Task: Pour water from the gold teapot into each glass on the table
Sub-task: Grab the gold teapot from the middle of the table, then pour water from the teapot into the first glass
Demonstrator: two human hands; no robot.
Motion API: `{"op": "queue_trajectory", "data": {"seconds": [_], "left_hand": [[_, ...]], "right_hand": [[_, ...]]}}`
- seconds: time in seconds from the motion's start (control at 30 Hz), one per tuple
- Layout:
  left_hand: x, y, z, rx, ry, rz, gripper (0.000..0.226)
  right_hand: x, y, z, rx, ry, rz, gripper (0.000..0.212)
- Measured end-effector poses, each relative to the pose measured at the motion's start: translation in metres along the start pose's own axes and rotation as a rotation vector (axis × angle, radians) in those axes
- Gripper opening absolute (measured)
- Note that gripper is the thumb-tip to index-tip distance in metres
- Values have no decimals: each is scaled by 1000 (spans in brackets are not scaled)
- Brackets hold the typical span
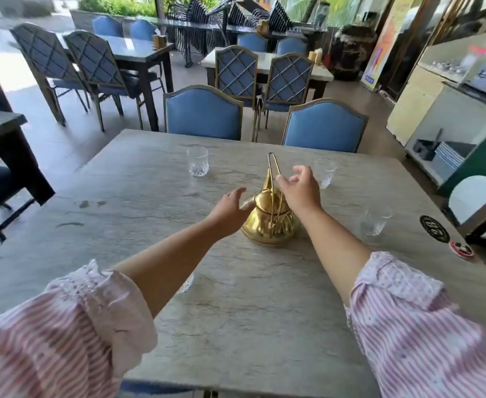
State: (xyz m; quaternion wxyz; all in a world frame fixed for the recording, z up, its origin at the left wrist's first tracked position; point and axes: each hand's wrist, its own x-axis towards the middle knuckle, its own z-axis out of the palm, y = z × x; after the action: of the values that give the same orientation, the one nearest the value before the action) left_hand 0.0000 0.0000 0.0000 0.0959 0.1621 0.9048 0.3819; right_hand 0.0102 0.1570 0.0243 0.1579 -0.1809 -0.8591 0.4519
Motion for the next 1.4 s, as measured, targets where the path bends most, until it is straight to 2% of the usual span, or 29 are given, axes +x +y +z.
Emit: {"op": "queue_trajectory", "data": {"seconds": [0.13,0.27,0.3,0.4,0.6,0.77,0.87,0.97,1.07,1.2,1.3,1.4], "left_hand": [[24,-9,28,-141,-33,-168,56],[38,-16,52,-280,-28,-258,56],[39,-17,56,-313,-28,-268,57],[39,-18,66,-389,-52,-288,54],[34,-14,75,-383,-106,-320,59],[18,-2,72,-335,-178,-330,66],[-1,5,68,-301,-219,-315,80],[-30,14,58,-117,-195,-244,81],[-59,19,43,-60,-122,-93,79],[-82,10,23,-30,-158,52,69],[-105,5,13,138,-189,189,65],[-131,-3,9,217,-218,250,67]], "right_hand": [[23,16,14,42,-55,108,55],[34,26,37,209,-148,132,23],[34,27,41,278,-152,152,20],[34,27,47,466,-113,235,29],[29,24,57,509,90,212,53],[23,20,39,477,114,181,51],[10,11,22,456,77,144,50],[-11,-1,1,488,40,123,48],[-39,-15,-16,488,12,114,47],[-80,-34,-31,475,-17,125,46],[-109,-45,-39,435,-49,126,46],[-134,-52,-44,357,-75,134,45]]}}
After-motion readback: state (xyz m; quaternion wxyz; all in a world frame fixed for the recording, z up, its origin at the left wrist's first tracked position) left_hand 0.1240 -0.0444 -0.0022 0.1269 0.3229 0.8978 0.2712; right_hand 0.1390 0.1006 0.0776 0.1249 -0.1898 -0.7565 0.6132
